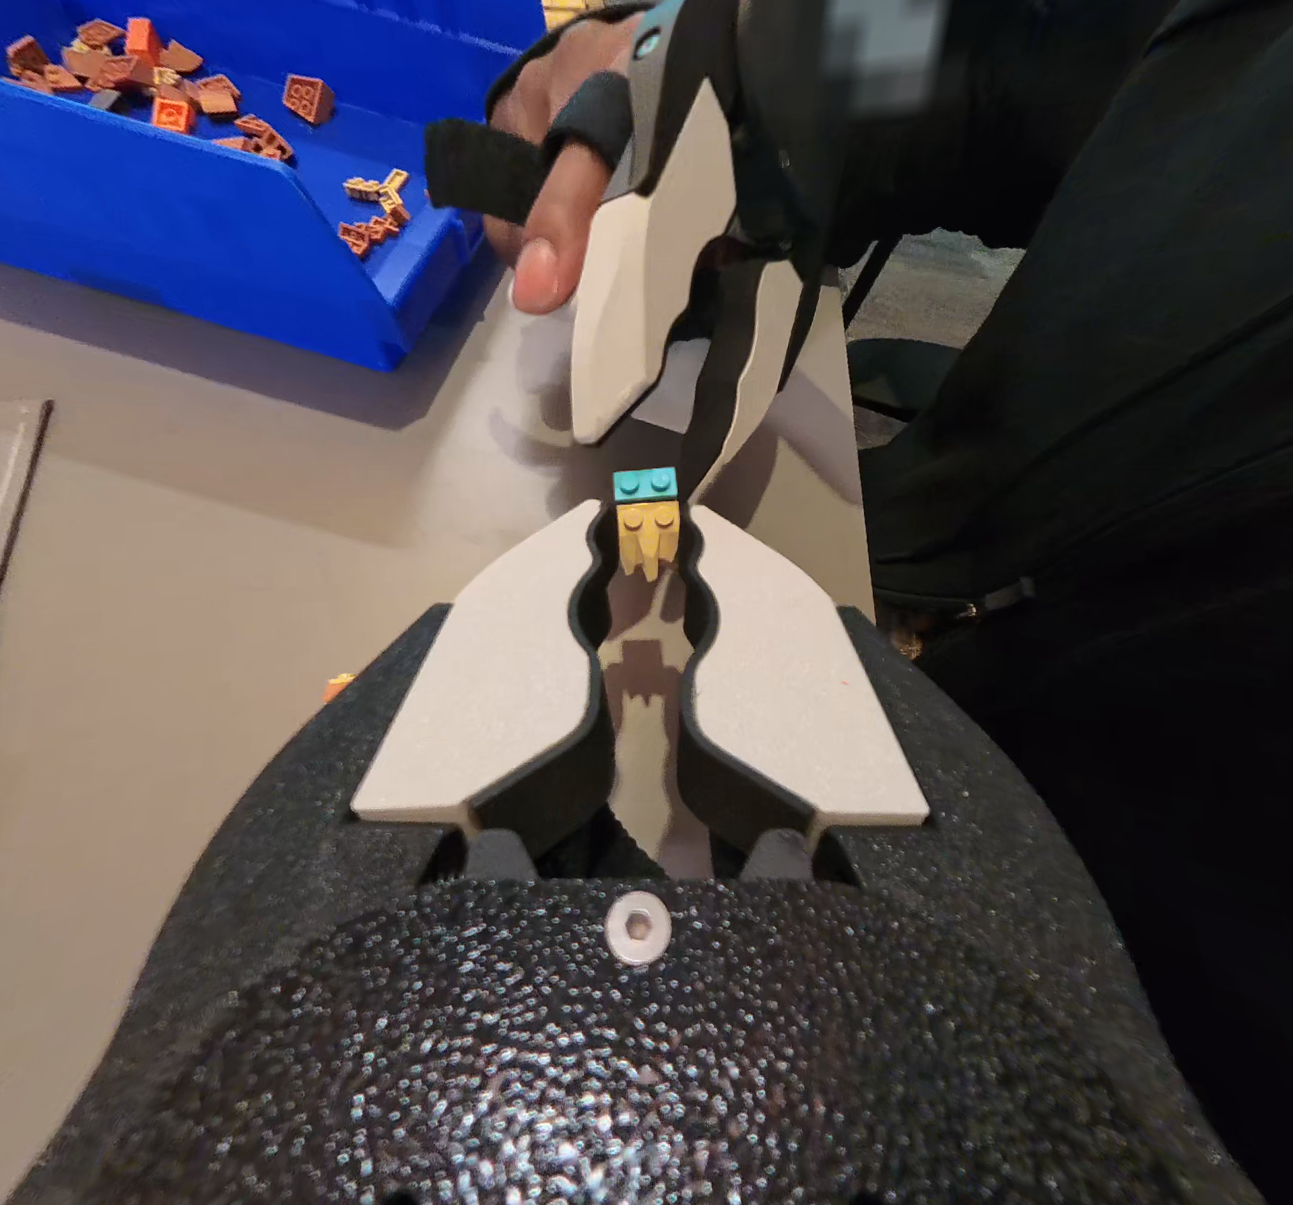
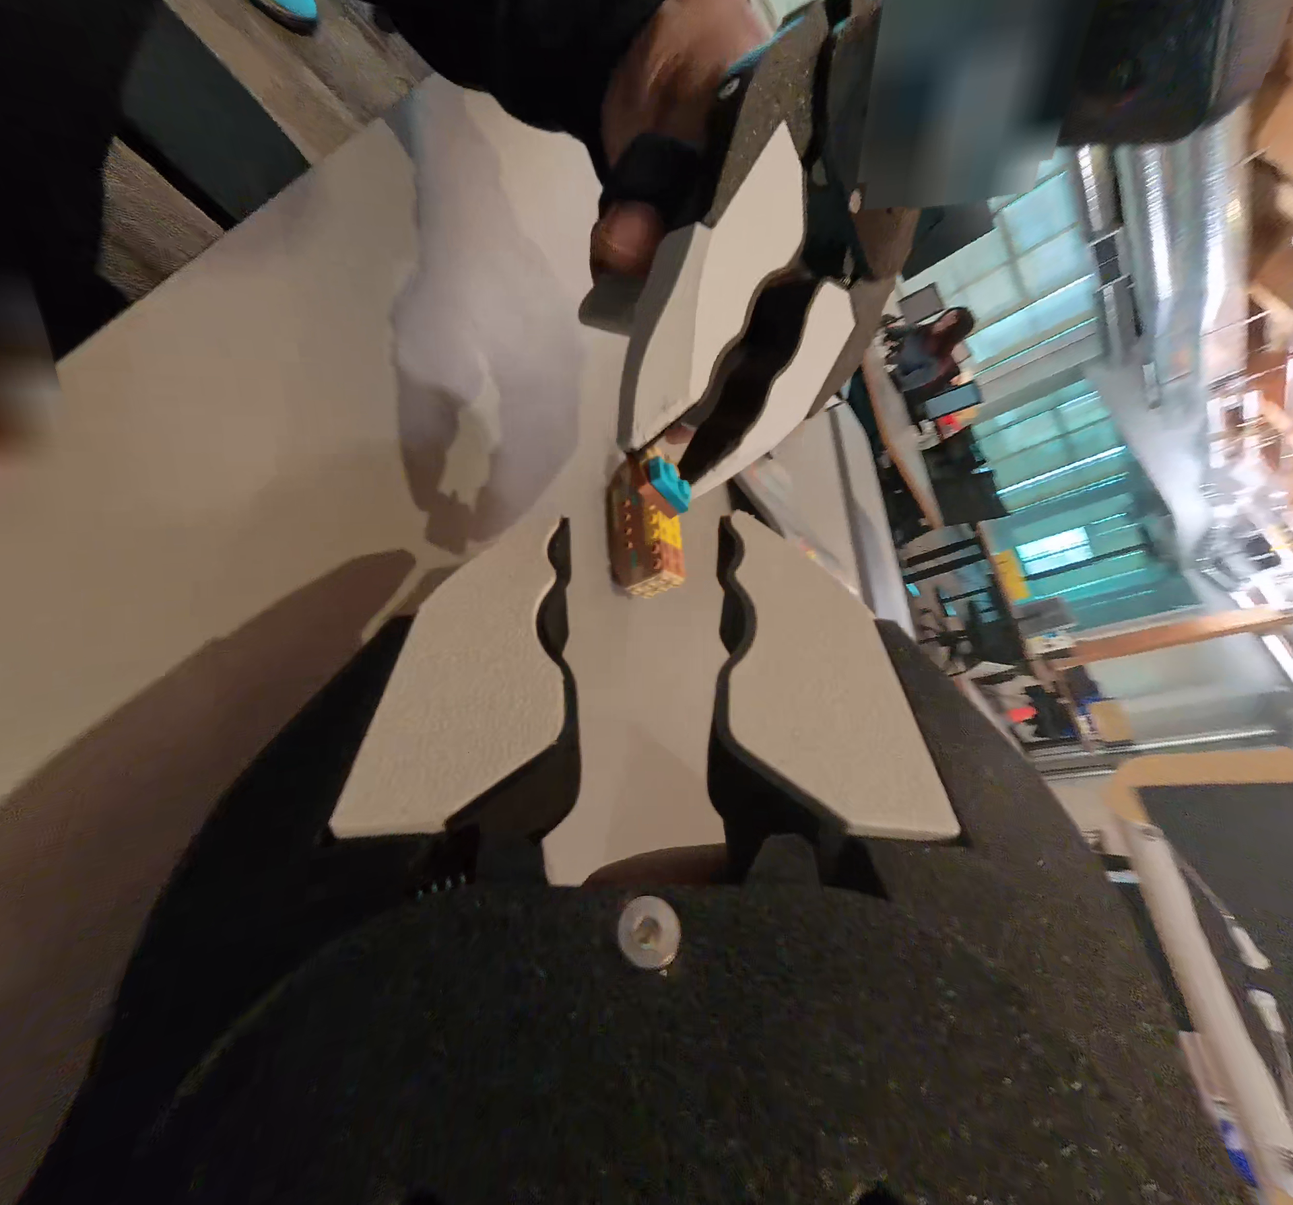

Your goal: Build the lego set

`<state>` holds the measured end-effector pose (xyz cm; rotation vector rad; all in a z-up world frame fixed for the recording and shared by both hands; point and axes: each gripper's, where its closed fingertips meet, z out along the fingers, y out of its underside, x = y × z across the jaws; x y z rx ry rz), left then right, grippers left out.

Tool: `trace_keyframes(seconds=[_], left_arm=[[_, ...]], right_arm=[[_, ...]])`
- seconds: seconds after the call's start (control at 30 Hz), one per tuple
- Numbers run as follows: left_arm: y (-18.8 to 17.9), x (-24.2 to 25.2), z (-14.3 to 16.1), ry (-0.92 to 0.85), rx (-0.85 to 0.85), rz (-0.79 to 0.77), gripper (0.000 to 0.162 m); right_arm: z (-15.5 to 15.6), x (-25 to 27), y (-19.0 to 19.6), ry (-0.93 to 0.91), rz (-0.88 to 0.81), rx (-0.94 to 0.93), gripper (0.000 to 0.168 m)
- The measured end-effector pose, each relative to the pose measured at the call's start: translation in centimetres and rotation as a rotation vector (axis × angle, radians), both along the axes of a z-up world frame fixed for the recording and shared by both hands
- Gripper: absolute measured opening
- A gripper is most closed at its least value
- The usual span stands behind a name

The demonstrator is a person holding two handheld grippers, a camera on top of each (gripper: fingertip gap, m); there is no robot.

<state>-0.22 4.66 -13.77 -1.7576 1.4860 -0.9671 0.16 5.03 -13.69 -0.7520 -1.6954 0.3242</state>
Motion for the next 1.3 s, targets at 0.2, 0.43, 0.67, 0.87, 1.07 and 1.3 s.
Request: trace_keyframes(seconds=[0.2, 0.43, 0.67, 0.87, 1.07, 1.3], left_arm=[[-0.3, 0.3, 0.0, 0.009, -0.048, -0.021, 0.016], [-0.4, 0.6, -0.6, 0.044, -0.112, -0.031, 0.016], [-0.7, 0.9, -0.7, 0.005, -0.246, -0.044, 0.016], [-0.6, 1.0, -0.8, -0.015, -0.274, -0.041, 0.016], [-0.6, 1.0, -0.7, -0.021, -0.281, -0.048, 0.016], [0.2, 1.2, 0.5, -0.108, -0.266, -0.006, 0.022]], right_arm=[[0.8, -0.3, -0.6, 0.046, 0.01, 0.088, 0.034], [0.0, -0.6, -0.7, 0.012, 0.006, 0.108, 0.013], [-0.2, -0.4, -0.8, -0.01, 0.022, 0.089, 0.01], [-0.3, -0.3, -0.6, -0.032, 0.006, 0.098, 0.008], [-0.2, -0.2, -0.7, -0.036, 0.003, 0.105, 0.008], [0.1, 0.1, 0.3, 0.007, -0.044, 0.037, 0.008]])
